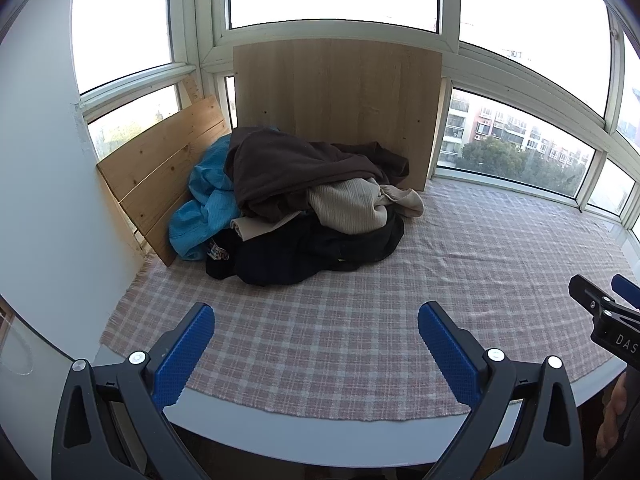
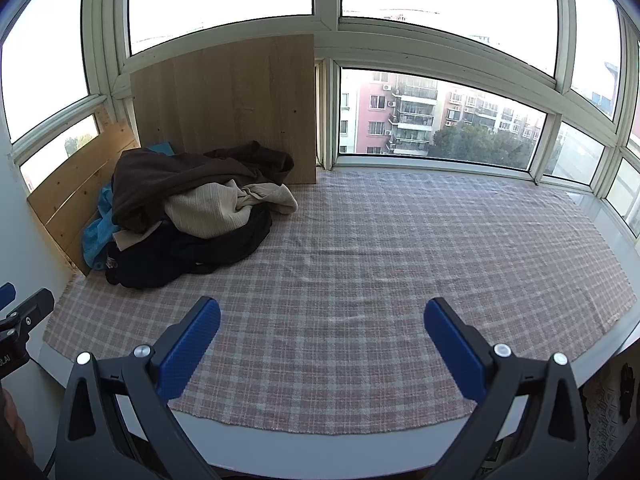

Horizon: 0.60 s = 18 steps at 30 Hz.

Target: Fold clothes

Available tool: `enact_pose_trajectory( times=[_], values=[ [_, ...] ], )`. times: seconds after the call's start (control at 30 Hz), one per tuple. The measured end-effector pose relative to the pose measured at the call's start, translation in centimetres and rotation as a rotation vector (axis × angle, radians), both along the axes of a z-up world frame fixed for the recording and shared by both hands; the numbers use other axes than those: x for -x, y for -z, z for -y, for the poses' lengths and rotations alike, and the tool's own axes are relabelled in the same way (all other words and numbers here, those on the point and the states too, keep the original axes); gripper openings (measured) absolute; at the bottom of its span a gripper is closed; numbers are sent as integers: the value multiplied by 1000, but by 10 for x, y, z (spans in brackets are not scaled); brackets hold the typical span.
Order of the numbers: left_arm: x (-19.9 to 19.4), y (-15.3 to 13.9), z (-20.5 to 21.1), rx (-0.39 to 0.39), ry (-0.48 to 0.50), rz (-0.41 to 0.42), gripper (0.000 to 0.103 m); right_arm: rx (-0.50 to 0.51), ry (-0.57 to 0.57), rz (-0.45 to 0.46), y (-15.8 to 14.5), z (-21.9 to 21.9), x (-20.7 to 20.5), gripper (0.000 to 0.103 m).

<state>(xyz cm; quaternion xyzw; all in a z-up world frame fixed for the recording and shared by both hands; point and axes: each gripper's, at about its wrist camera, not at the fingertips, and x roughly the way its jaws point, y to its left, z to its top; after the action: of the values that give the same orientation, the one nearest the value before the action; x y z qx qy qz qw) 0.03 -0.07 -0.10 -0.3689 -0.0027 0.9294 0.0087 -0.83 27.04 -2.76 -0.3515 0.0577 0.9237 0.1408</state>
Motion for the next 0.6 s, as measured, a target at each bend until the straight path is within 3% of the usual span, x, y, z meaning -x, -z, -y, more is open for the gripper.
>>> enact_pose_trajectory(
  times=[0.1,0.23,0.6],
  values=[
    [6,2,1,0,2,29,103,-1,1,5,0,1,1,103],
    [1,0,0,11,0,-4,103,-1,3,9,2,-1,3,103],
    [4,2,-1,18,10,2,103,-3,6,3,1,2,0,103]
  ],
)
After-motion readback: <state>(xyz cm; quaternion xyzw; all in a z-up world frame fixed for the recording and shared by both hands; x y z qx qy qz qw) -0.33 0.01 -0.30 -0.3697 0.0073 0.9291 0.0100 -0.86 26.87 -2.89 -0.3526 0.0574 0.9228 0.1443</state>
